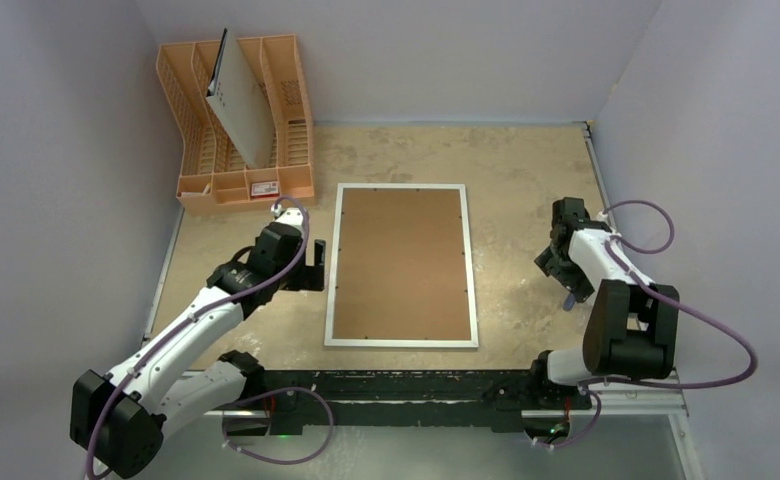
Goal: Take the photo out of the frame
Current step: Pick up the screwdriver from the center of the board.
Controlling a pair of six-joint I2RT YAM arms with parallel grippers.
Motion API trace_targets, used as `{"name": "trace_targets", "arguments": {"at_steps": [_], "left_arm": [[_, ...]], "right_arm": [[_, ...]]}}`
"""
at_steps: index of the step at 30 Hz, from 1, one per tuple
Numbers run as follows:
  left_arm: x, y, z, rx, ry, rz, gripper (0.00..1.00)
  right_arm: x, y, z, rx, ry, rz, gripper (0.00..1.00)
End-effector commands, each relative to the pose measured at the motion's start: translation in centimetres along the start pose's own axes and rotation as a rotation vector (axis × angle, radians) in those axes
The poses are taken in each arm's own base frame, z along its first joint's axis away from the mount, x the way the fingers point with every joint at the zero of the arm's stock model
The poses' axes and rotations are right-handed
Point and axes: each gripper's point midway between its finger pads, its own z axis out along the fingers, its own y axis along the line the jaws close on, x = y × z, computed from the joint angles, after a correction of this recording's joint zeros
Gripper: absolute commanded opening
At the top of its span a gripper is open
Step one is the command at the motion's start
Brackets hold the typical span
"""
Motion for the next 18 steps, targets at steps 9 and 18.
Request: {"name": "trace_targets", "arguments": {"at_steps": [9, 18], "left_arm": [[-1.6, 0.8, -0.4, -0.055, -0.036, -0.021, 0.9], [-1.6, 0.5, -0.3, -0.038, -0.034, -0.013, 0.9]], "right_arm": [[0.2, 1.5, 1.6, -0.056, -0.001, -0.04, 0.86], [0.4, 1.2, 1.7, -0.058, -0.014, -0.019, 0.85]]}}
